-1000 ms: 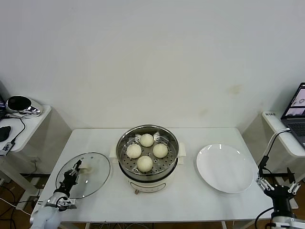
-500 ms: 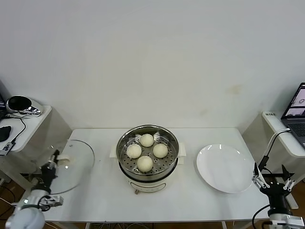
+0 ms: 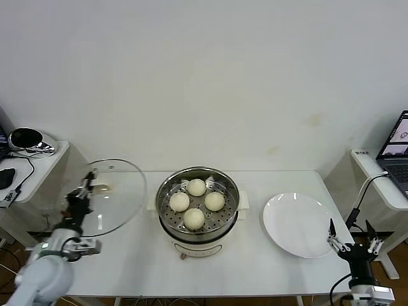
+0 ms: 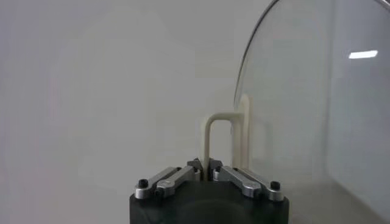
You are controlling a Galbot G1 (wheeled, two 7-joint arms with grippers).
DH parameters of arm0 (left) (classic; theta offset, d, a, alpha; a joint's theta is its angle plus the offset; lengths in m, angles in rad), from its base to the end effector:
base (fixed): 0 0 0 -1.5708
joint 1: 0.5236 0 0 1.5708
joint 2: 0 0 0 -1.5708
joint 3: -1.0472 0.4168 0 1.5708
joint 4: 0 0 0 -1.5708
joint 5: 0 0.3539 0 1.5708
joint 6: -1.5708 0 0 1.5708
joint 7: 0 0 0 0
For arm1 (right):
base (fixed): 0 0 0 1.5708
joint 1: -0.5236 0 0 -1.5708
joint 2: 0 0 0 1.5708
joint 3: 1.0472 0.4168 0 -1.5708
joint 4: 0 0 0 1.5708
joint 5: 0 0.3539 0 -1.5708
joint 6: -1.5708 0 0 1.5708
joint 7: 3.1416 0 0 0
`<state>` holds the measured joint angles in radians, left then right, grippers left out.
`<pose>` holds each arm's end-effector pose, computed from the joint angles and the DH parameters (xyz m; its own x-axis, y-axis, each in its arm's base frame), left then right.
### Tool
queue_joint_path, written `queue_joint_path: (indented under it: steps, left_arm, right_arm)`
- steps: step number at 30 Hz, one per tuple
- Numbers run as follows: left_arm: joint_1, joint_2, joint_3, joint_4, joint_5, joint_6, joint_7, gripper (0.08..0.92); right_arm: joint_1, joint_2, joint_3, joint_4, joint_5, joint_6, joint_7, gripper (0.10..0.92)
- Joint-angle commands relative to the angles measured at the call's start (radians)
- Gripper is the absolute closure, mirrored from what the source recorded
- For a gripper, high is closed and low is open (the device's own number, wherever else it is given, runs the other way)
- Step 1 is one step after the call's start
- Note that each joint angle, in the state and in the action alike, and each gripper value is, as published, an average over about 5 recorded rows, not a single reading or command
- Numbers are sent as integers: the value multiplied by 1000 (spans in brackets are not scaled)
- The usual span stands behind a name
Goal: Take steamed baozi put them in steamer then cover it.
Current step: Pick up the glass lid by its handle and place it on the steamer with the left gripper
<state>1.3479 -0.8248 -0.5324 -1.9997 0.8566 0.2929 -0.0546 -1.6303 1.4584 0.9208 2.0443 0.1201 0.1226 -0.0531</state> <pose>0.2493 0.1851 -0.2826 -0.9968 -0.0135 -0.0794 -0.0796 0.0119 0.9968 0.1102 -0.1497 -0.3604 -0.9734 0.2184 -0.0692 0.2277 0.9556 -0.1869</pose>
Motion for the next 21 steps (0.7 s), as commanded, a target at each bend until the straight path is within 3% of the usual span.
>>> queue_joint_path:
  steps: [1, 10, 21]
  left_arm:
    - [-307, -21, 486, -110, 57, 283, 139, 862]
    - [-468, -189, 635, -15, 227, 367, 295, 862]
    - [-509, -312, 684, 86, 315, 375, 319, 862]
  right_arm:
    - [16, 28, -38, -11, -82, -3, 27, 203]
    - [27, 53, -61, -29, -149, 5, 45, 203]
    - [20, 65, -75, -31, -176, 13, 47, 203]
